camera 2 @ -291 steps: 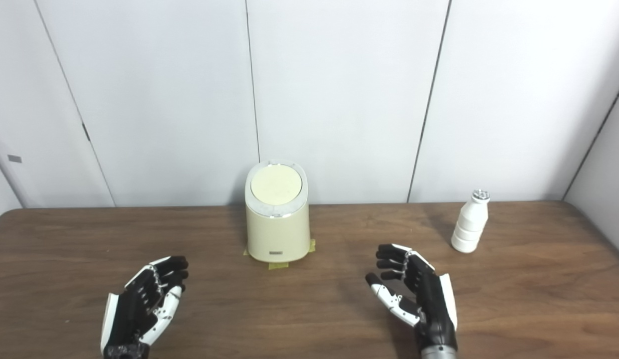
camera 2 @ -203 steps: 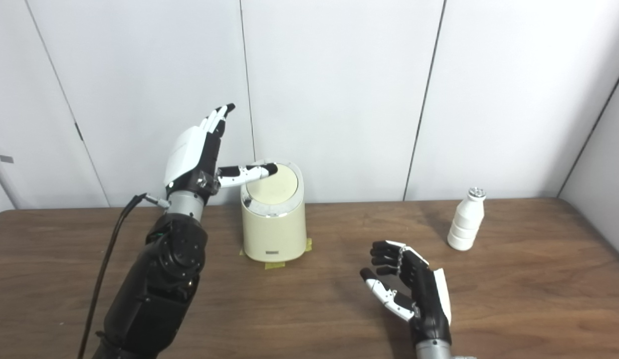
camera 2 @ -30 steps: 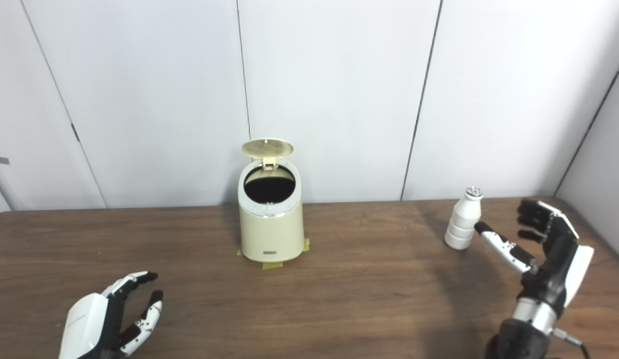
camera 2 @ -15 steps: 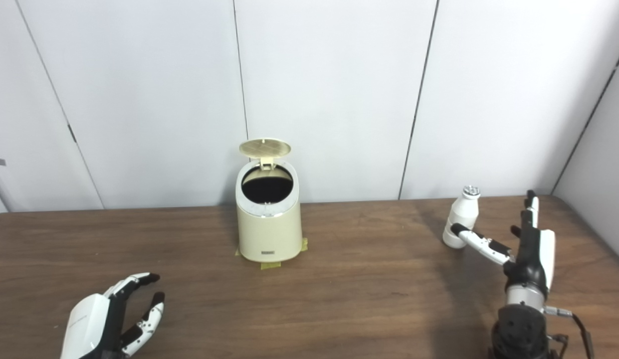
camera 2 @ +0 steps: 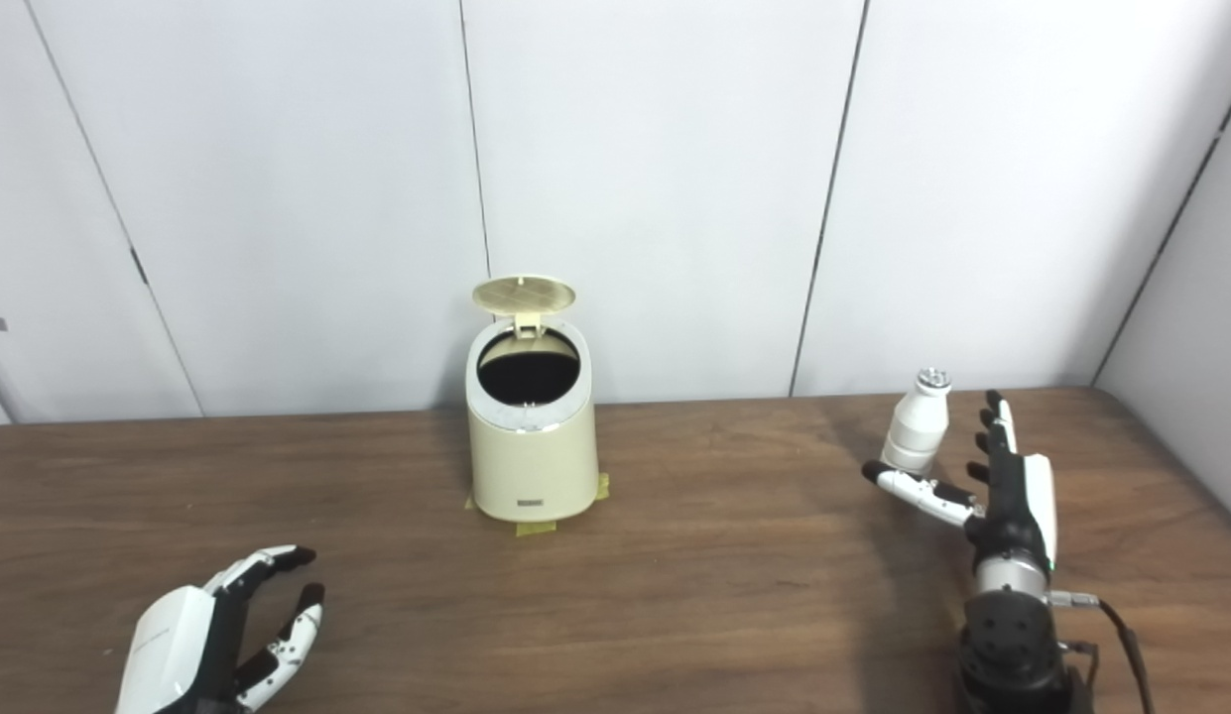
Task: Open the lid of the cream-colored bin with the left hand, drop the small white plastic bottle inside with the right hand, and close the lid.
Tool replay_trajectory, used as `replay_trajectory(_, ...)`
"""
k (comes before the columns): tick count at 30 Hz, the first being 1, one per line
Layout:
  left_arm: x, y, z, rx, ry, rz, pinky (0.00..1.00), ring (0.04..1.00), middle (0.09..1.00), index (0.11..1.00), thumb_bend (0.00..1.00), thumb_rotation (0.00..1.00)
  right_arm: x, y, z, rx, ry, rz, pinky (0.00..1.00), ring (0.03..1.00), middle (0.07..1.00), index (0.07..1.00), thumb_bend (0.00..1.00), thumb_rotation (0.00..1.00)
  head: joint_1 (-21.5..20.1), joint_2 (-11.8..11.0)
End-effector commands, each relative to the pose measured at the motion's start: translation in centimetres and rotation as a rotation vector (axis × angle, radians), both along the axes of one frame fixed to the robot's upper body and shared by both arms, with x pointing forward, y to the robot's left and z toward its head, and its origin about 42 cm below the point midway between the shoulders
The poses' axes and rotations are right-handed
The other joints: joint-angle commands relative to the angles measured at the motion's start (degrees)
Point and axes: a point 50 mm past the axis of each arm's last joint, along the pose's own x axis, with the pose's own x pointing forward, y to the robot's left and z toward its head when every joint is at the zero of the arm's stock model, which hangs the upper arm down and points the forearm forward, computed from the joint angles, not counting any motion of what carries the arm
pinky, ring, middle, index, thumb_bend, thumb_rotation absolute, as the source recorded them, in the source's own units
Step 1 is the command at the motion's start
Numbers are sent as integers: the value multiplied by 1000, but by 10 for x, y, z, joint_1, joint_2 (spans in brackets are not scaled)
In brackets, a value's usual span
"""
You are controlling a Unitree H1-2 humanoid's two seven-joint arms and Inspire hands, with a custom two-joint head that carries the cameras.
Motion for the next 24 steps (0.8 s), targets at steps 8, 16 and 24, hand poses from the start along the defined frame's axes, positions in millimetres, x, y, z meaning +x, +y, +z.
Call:
replay_trajectory(8, 5, 5, 13, 14, -69, -26, 738, 782, 757, 748, 256, 598, 28, -5, 14, 25, -120, 12, 782, 878, 929, 968, 809, 168, -30, -5)
replay_trajectory(16, 4, 10, 13, 12, -71, -19, 742, 786, 759, 746, 245, 494, 39, -9, 11, 29, -119, 10, 726, 823, 874, 926, 822, 186, -29, -10)
replay_trajectory(24, 3, 9, 12, 6, -76, -17, 743, 785, 753, 738, 243, 450, 49, -17, 12, -1, -84, 0, 724, 813, 856, 899, 836, 196, -25, -14)
